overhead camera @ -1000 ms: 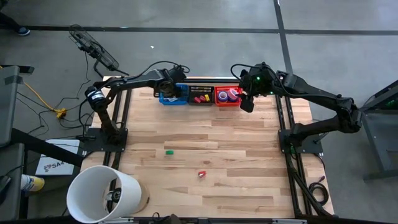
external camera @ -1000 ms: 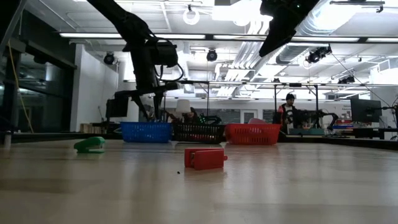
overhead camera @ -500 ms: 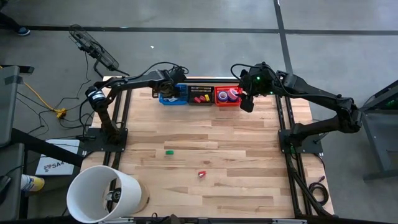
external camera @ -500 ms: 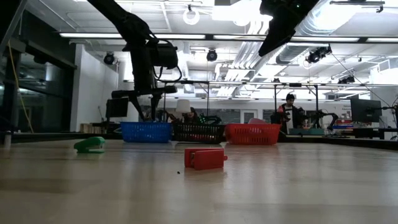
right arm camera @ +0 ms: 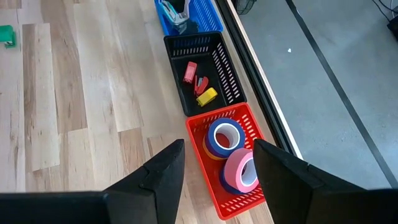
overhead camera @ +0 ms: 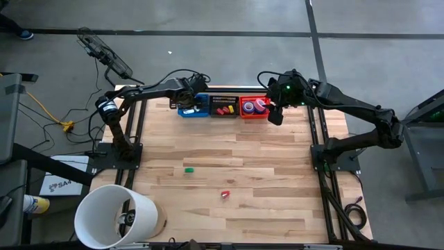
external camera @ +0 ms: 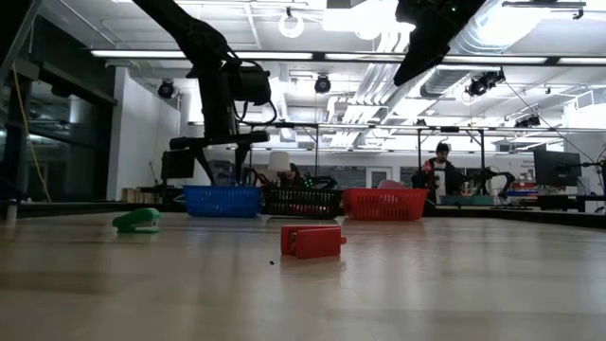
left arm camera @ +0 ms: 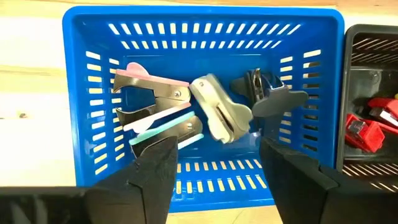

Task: Pick and place Stapler, Stapler remover, tape
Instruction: Put the green stapler into the black bin

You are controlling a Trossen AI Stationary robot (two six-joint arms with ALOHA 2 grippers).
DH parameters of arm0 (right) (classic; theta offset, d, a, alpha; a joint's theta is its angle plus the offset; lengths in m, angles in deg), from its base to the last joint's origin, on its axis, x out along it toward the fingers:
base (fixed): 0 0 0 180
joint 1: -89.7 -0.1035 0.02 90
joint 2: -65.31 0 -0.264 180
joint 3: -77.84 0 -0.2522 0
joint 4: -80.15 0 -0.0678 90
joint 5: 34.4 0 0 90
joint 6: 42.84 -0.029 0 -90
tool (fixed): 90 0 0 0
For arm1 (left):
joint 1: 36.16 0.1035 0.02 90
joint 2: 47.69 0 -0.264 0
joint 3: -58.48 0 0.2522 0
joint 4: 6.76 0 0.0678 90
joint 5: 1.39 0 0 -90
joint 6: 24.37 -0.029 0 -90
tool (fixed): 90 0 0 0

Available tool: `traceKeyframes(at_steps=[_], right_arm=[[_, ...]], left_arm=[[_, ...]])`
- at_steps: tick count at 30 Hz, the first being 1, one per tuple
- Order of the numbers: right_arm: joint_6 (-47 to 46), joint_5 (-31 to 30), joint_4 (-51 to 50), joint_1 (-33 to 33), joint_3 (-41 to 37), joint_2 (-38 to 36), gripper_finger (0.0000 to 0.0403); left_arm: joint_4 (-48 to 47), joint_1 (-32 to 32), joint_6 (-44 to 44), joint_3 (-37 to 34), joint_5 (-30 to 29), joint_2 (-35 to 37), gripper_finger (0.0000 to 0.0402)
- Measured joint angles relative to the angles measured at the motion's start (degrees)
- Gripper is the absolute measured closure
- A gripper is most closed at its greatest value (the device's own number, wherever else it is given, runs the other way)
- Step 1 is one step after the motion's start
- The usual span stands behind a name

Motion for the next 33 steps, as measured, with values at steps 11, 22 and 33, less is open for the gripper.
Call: traceKeyframes(at_steps=[11,22,33], right_arm=[[0.0,0.02,-0.67,0.0,0.0,0.0,0.0222],[0.0,0.02,-1.36,-0.01,0.0,0.0,0.0222],[0.0,0.04,-1.38,0.0,0.0,0.0,0.0222]], left_arm=[[-3.76,-1.6,-8.76,-0.03,5.78,2.73,0.0175],[-14.42,-11.73,-37.56,-0.02,8.74,6.82,0.0175],[-18.69,-26.74,-53.93,-2.71,9.19,6.75,0.0175]])
